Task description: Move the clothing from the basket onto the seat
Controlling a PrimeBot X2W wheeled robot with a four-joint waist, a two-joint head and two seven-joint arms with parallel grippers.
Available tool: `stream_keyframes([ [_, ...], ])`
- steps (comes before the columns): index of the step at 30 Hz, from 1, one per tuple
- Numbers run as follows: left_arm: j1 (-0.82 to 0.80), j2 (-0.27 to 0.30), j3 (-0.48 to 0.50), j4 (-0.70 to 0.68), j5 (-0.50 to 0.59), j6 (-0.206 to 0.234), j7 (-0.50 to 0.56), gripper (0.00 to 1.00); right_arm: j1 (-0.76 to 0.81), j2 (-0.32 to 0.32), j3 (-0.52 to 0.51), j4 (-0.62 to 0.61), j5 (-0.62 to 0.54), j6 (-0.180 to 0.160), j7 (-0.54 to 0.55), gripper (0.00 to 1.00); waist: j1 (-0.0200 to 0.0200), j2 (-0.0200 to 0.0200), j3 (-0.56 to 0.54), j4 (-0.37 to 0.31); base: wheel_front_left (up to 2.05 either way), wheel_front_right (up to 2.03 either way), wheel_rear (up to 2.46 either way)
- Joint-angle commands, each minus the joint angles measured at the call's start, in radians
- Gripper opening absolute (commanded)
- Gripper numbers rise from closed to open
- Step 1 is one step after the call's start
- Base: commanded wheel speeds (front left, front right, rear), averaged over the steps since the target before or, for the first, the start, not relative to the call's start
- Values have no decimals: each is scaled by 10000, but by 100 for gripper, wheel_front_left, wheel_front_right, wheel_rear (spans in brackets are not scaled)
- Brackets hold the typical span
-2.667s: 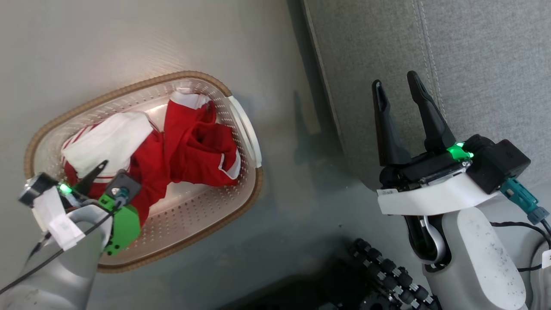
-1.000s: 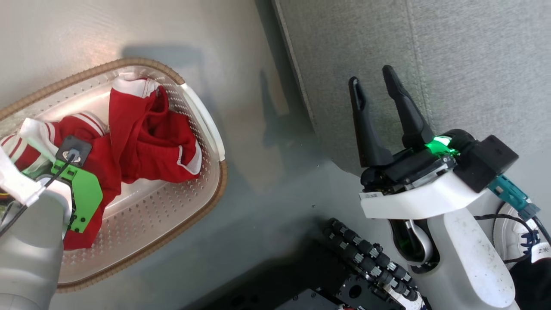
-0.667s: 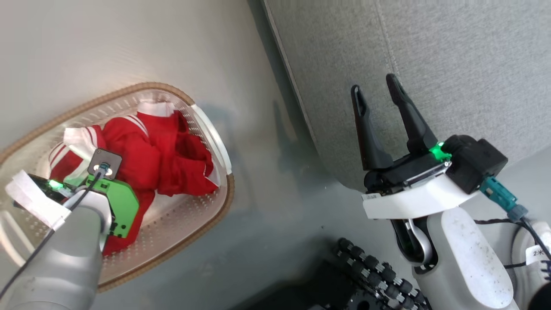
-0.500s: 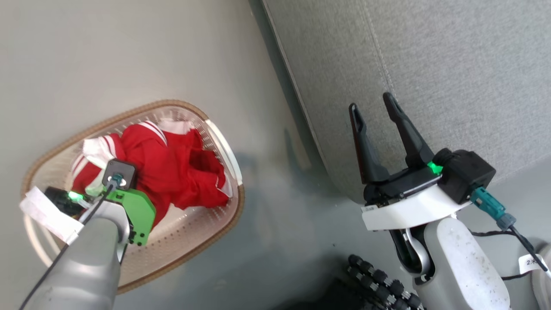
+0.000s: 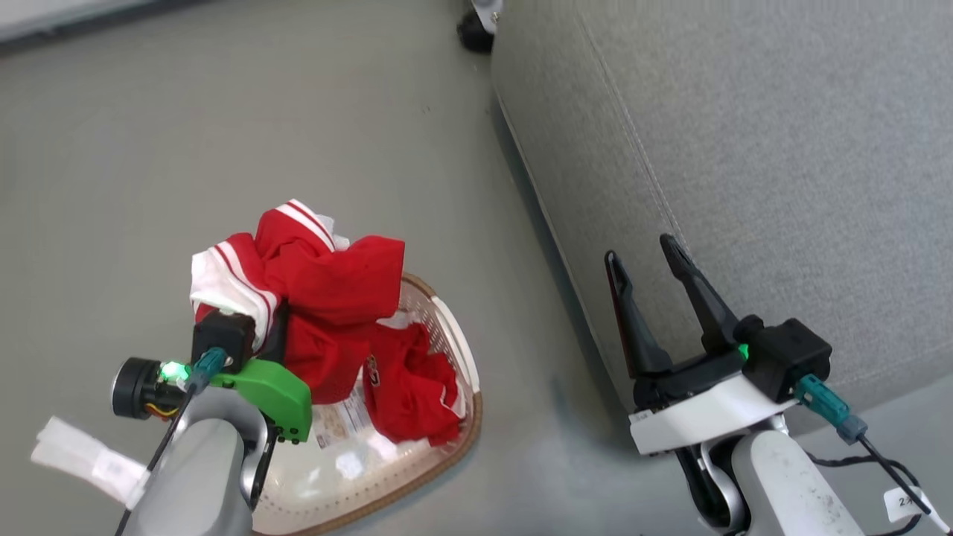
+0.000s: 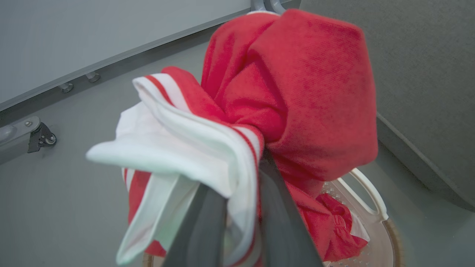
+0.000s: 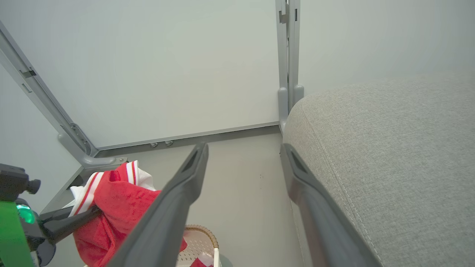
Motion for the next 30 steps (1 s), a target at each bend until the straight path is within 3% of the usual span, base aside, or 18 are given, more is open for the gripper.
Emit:
stream_keyframes([
  [1,433,-57,238,-442,-139,-9,-35,0,243,-39,-10,37,-94,1,-31,100,1,0,-1581,936,0,0,0],
  [7,1747,-512,1383,-3048,-139,-448,-35,0,705,-34,-44,109,-244,1,-31,100,1,0,-2441,1248,0,0,0],
  [12,2618,-827,1722,-4747,-363,-746,-35,0,996,-72,43,131,-305,1,-31,100,1,0,-2994,1385,0,0,0],
  [24,3364,-534,1224,-7749,-2342,-791,-24,0,1281,-310,423,68,-287,1,-31,100,1,0,-3557,1478,0,0,0],
  [30,3394,-522,1015,-8546,-2974,-794,-23,0,1402,-443,505,90,-256,1,-31,100,1,0,-3686,1505,0,0,0],
])
